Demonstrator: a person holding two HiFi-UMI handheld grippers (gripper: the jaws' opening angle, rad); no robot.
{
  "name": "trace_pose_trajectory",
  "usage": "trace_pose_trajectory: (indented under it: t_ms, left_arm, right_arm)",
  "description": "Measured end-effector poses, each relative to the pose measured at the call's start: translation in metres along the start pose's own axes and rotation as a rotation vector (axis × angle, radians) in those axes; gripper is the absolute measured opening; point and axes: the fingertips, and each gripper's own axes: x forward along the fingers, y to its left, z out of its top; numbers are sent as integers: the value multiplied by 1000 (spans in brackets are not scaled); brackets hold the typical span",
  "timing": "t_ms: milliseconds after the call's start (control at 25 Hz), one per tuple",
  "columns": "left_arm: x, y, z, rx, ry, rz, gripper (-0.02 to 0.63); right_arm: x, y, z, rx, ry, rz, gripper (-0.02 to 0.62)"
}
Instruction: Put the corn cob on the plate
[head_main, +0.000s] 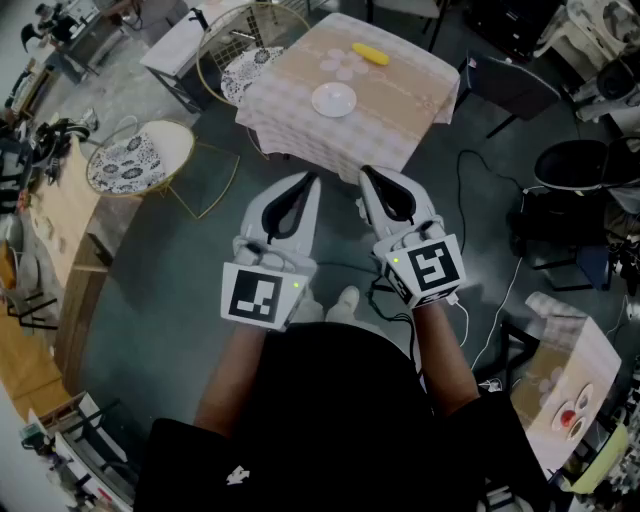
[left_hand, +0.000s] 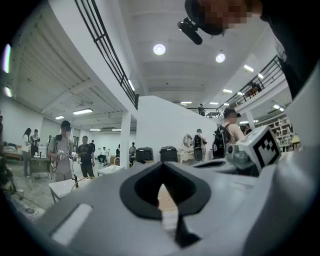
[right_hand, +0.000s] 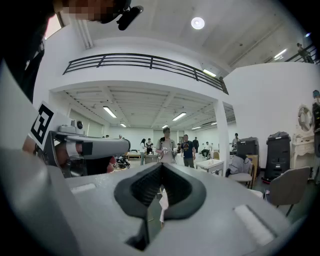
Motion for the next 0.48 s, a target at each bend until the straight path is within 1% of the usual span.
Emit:
trace_pose_trajectory:
  t_ms: [320,480]
  left_arm:
    - [3,-11,-2,-17,5,9,9]
    - [4,-11,-9,4,-6,31,9]
  right_arm:
    - [-13,-7,5,23,-38,-10,2]
    - [-21,-7,6,14,-34,3,2]
